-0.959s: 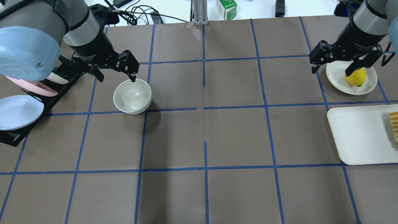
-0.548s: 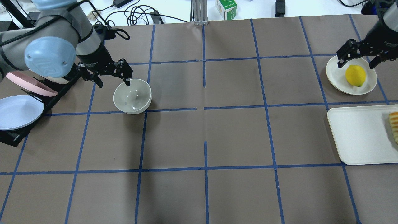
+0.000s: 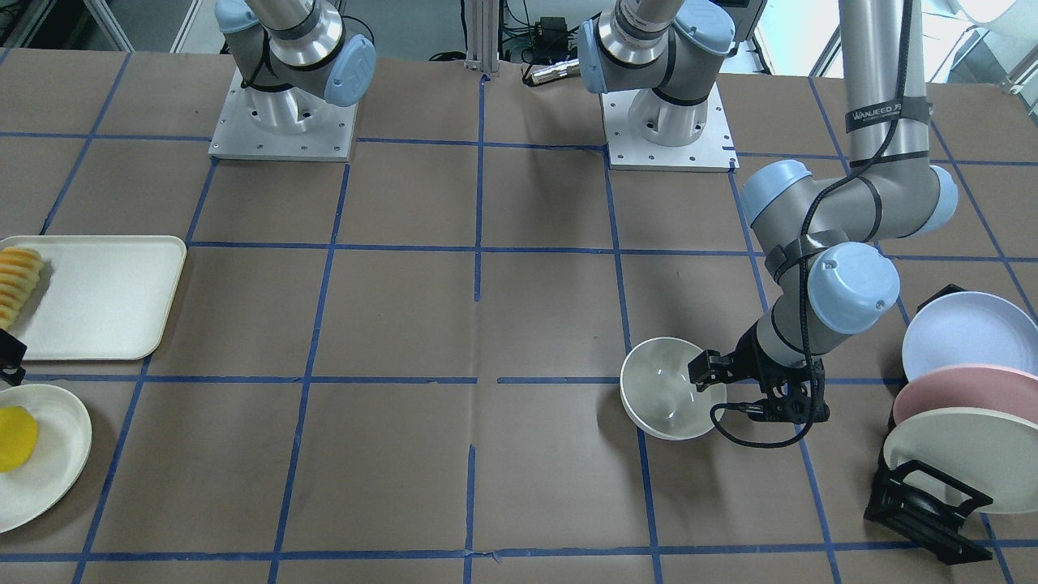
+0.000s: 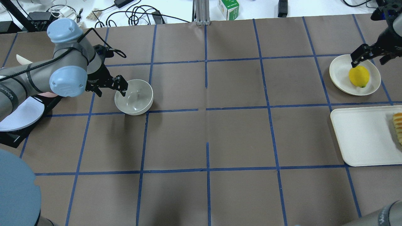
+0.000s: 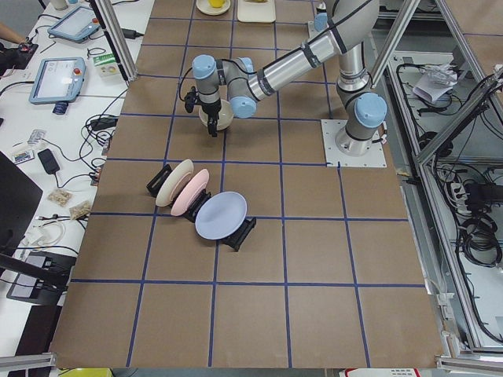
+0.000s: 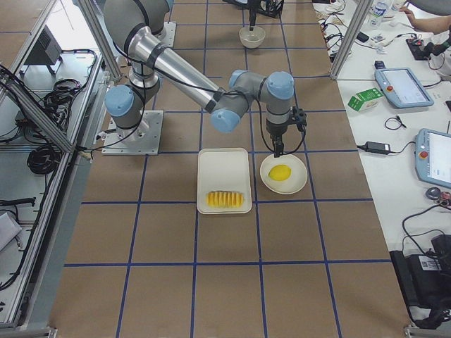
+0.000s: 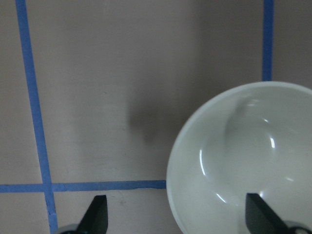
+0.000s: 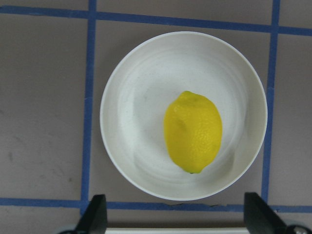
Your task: Place bowl and put lemon in it
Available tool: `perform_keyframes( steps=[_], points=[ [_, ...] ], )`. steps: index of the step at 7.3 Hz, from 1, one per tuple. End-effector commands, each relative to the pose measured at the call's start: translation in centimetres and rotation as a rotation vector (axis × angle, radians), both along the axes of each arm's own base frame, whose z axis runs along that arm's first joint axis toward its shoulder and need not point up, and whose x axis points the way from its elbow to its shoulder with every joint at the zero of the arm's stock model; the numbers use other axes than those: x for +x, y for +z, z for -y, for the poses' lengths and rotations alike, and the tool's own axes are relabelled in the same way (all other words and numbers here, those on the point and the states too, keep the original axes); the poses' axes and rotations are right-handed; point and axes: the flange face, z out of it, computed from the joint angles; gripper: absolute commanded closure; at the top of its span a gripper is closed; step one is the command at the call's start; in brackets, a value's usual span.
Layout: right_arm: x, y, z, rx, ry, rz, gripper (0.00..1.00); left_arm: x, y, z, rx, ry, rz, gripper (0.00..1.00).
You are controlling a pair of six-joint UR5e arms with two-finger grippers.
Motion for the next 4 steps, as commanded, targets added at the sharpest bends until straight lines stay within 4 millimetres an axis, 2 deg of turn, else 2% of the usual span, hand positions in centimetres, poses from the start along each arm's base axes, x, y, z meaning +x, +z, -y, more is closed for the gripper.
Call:
perform_keyframes(
  steps=[1,2,4],
  points=[
    [-3.0,-3.9,2.3,0.025,-0.007,0.014,0.00,0.3,-0.6,0.0,-0.006,-0.003,-0.003,0.64],
    [-3.2,-6.3,2.8,0.052,-0.011,0.038,0.00,0.0,-0.5,0.1,-0.018,-0.002,-0.041,1.00],
    [-3.3,-8.4,3.1,0.072,-0.045,0.062,0.00,-0.3,-0.4,0.0,-0.023,-0.006,-0.054,1.00]
  ],
)
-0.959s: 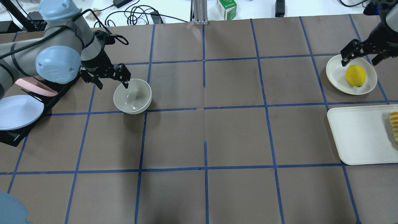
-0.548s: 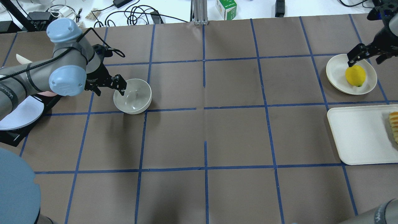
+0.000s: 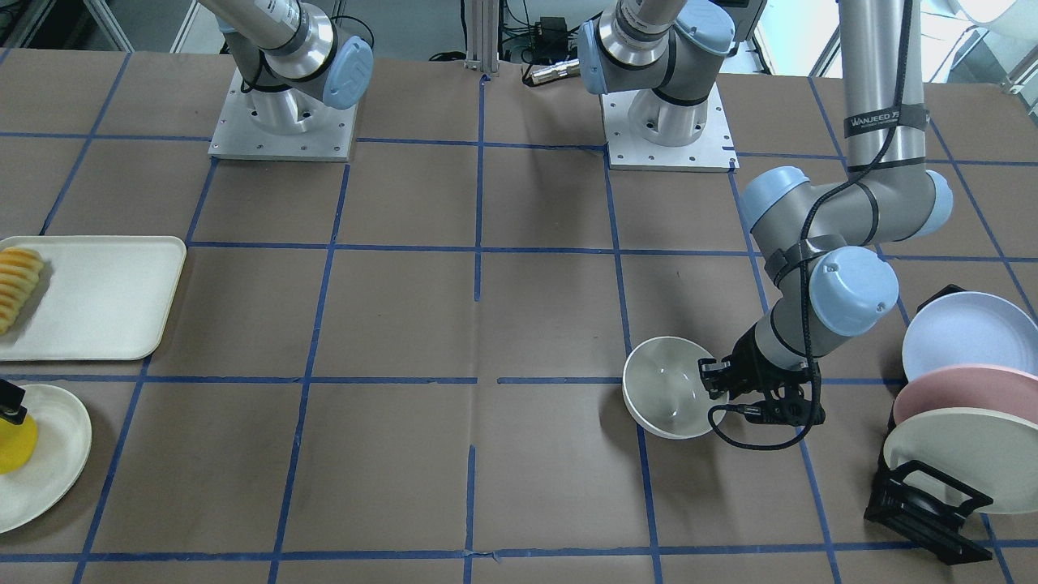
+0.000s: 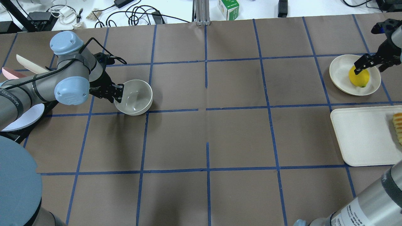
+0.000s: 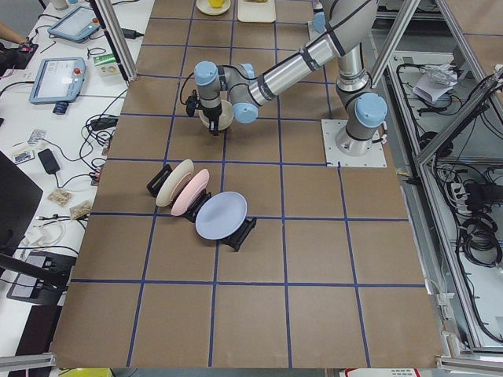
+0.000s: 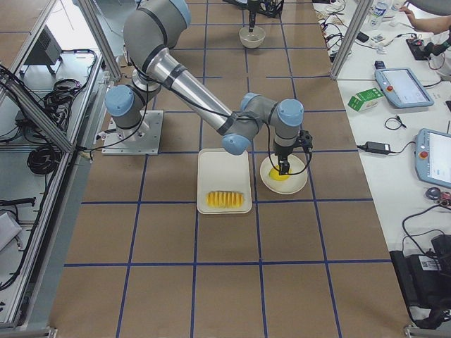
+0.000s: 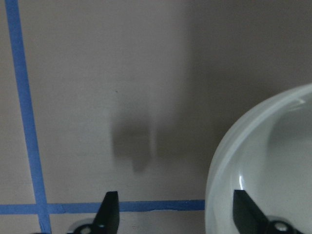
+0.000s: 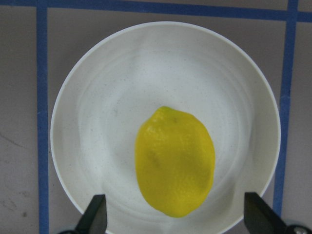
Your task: Place bowl and put lemon in it
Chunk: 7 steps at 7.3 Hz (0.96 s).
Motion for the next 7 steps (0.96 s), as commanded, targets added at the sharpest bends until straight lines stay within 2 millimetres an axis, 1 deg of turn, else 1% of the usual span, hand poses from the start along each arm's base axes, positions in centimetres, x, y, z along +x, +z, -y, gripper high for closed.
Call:
perform_keyframes(
  steps=[1,2,3,4,5,6,7],
  points=[
    [-0.3,-3.0,0.6,0.013,-0.034,0.011,0.00,-0.2,0.5,-0.1,-0.011,-0.006,-0.007,1.00],
    [-0.6,-3.8,1.0,-0.005,-0.038,-0.001,0.00,-0.2,1.4,-0.1,-0.027,-0.009,-0.007,1.00],
    [-0.6,-4.3,1.1,-0.004,-0.037,0.003,0.00,-0.9,2.3,-0.1,-0.044,-0.017,-0.016,1.00],
    [-0.6,-4.4,1.1,-0.001,-0.060,0.006,0.06,-1.7,3.7,-0.4,-0.063,-0.025,-0.016,1.00],
    [-0.7,-4.4,1.0,-0.001,-0.065,0.006,0.41,-2.8,4.9,-0.6,-0.079,-0.030,-0.016,1.00],
    [-0.5,-4.2,1.0,0.000,-0.074,0.008,0.78,-4.6,4.9,-0.8,-0.076,-0.030,-0.020,1.00],
    [-0.5,-3.8,0.9,0.005,-0.079,0.004,1.00,-9.1,4.8,-1.3,-0.077,0.035,-0.042,1.00]
  ],
)
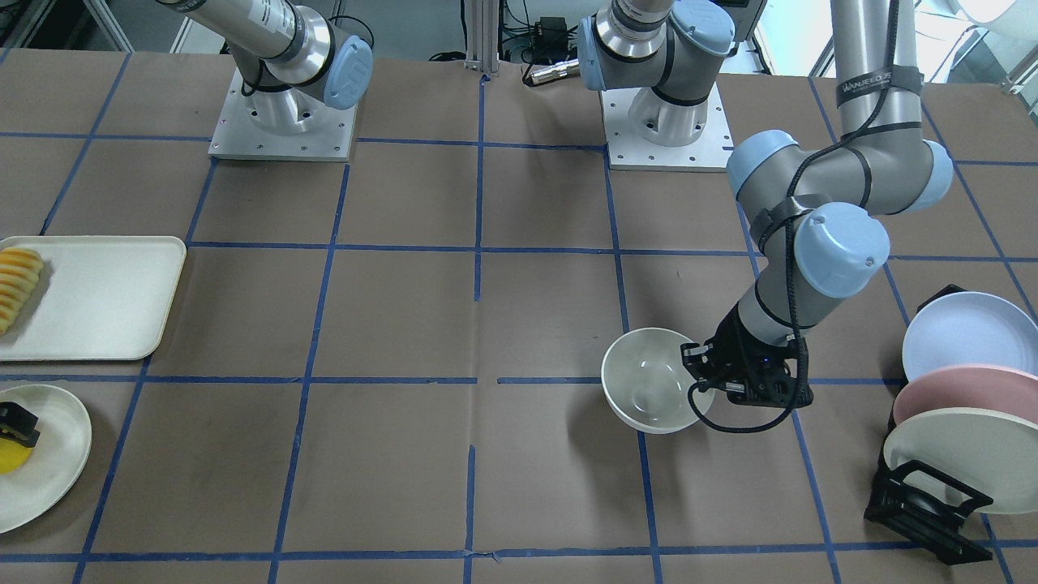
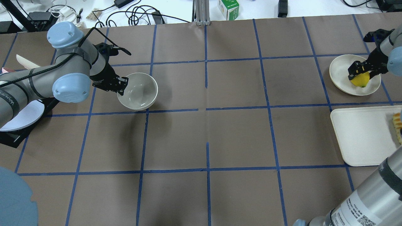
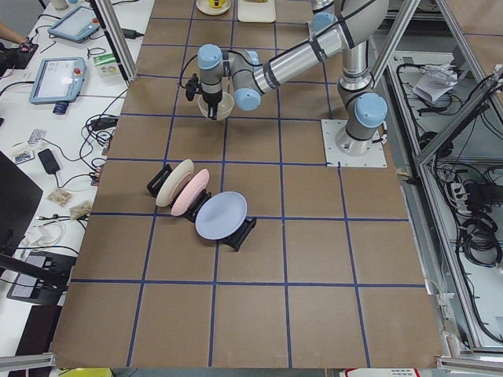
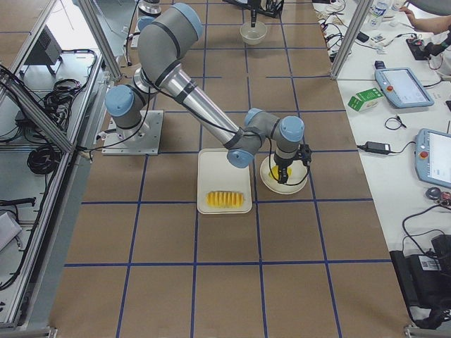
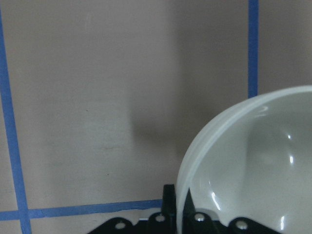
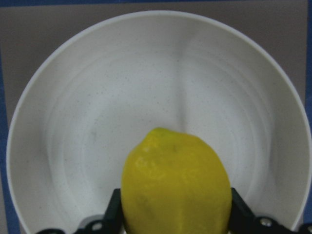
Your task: Place bowl and put lemon in it
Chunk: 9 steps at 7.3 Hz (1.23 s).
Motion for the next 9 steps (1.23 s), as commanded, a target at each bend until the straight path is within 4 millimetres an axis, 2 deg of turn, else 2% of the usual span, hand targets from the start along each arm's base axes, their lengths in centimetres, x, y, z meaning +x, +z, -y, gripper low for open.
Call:
perform_keyframes(
  steps=[1,2,3,4,5,7,8,9],
  points=[
    [0.1,1.4,-0.3,0.001,-0.016,-0.004,1.00,-10.4,0.3,-1.2,-0.018,0.106,-0.028,1.00],
    [0.2,2.5,-0.4,-0.007,-0.016,-0.014,1.00,-15.9,-0.1,-2.1,-0.055,0.134,-0.047,1.00],
    [0.8,4.2,-0.9,0.007,-0.013,-0.005,1.00,-17.9,-1.5,-2.7,-0.035,0.140,-0.055,1.00],
    [2.1,7.0,-1.7,0.016,-0.035,0.009,1.00,-20.0,-2.5,-3.6,-0.017,0.134,-0.053,1.00],
    [4.4,9.1,-2.2,0.037,-0.090,0.031,1.00,-20.6,-3.3,-3.8,0.004,0.133,-0.059,1.00],
    [11.0,13.8,-2.4,0.017,-0.026,0.004,1.00,-21.0,-4.7,-4.0,0.051,0.138,-0.093,1.00],
    [14.3,15.3,-2.7,0.029,-0.055,0.014,1.00,-21.1,-5.2,-4.0,0.061,0.136,-0.095,1.00],
    [18.2,16.8,-3.1,0.026,-0.074,0.022,1.00,-21.0,-5.0,-3.8,0.047,0.122,-0.084,0.05]
  ],
)
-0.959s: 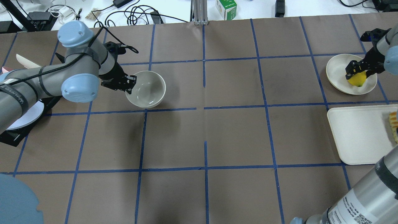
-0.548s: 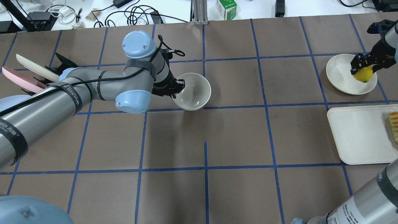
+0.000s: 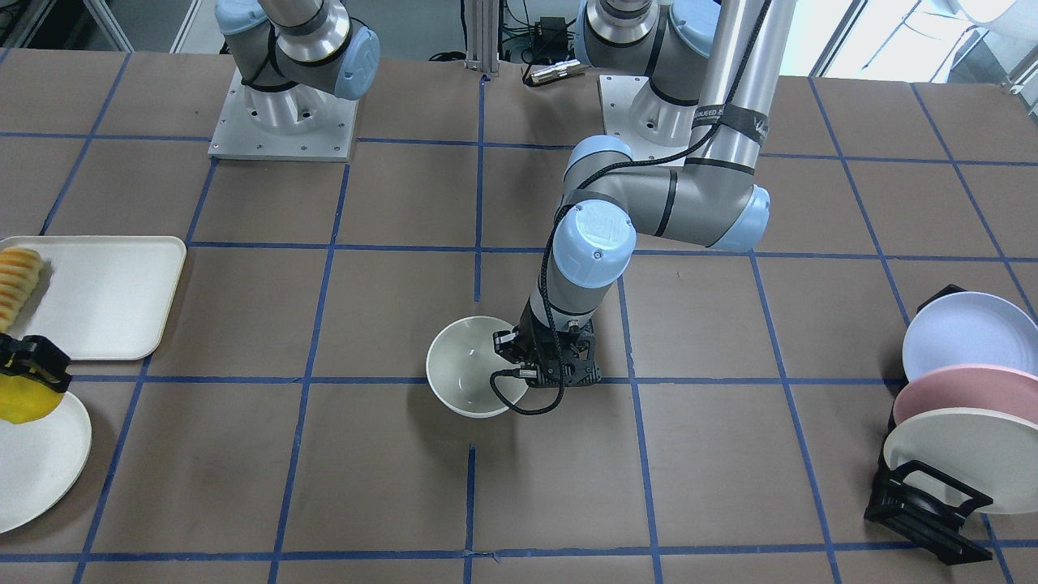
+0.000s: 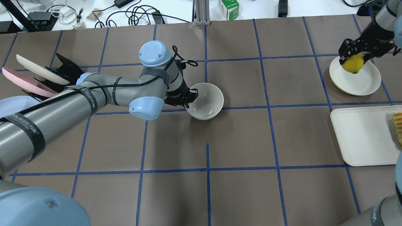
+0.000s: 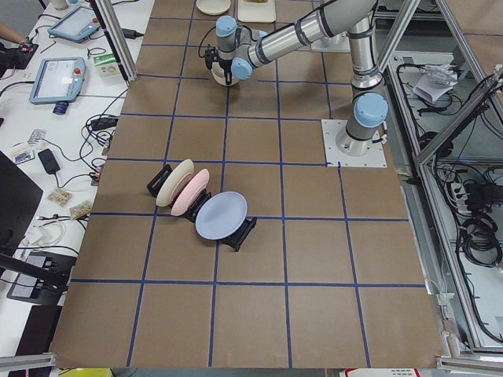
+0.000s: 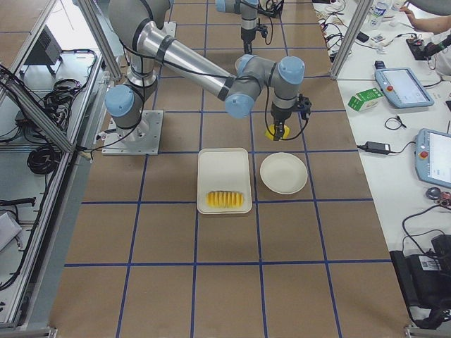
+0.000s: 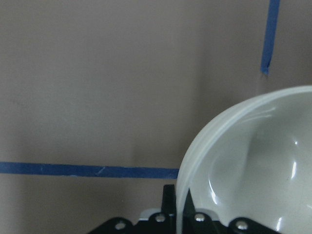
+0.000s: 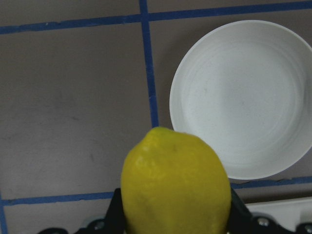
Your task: Place bowl and put lemon in it
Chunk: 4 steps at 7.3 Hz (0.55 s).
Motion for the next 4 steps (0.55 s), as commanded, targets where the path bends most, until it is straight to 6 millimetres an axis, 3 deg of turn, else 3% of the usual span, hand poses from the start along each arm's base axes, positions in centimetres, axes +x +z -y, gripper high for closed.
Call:
perform_keyframes(
  steps=[1,2,4],
  points=[
    [8.5,3.4,-1.1,-0.002,-0.067,0.012,1.00,0.2,1.5,0.5,-0.027,-0.007,0.000,0.00],
    [12.6,3.9,-1.5,0.006,-0.055,0.009,1.00,0.9,3.9,0.7,-0.025,0.005,0.006,0.00],
    [20.6,4.2,-2.6,0.005,-0.046,0.009,1.00,1.8,12.7,0.5,-0.021,-0.088,0.055,0.00]
  ],
)
